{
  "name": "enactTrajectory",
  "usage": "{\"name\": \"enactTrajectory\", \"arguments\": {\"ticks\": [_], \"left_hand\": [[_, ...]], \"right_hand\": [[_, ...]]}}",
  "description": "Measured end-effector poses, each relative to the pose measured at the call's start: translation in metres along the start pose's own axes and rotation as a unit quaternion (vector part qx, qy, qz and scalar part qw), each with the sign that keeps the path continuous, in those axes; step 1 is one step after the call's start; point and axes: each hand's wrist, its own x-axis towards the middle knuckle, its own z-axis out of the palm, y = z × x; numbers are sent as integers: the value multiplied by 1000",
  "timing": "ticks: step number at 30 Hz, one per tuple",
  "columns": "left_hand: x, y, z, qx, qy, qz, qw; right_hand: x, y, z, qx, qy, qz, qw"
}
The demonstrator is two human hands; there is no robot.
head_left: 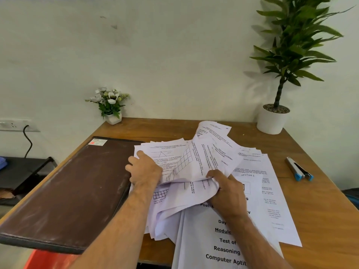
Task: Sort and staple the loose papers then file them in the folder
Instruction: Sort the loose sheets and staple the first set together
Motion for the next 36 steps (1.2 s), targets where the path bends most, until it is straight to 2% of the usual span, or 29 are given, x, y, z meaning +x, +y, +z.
{"name": "enactTrajectory", "arguments": {"ticks": [8,14,17,21,23,26,30,31,33,36], "left_hand": [[-5,-11,-4,-108,53,67,991],[-33,-5,7,-67,77,198,975],[-38,-10,10,-101,41,246,963],[-46,-14,16,-62,75,395,913],[-53,-10,15,-75,-3,410,909],[-61,-7,12,-123,-129,385,905],[-68,-12,10,-201,-241,344,885],[-69,-13,11,-211,-265,344,876],[-73,-12,13,-224,-287,342,866],[-69,-8,14,-264,-276,318,868]], "right_hand": [[3,-2,0,-1,6,-1,1000],[2,-1,-2,-6,19,-5,1000],[1,-3,-3,4,18,-7,1000],[2,-8,-7,3,3,-6,1000],[3,-12,-11,28,-18,19,999],[4,-13,-14,52,-34,48,997],[0,-9,-11,13,-16,-6,1000],[-1,-7,-10,17,-14,6,1000],[-1,-4,-8,26,-17,44,999],[-2,1,-5,34,-4,56,998]]}}
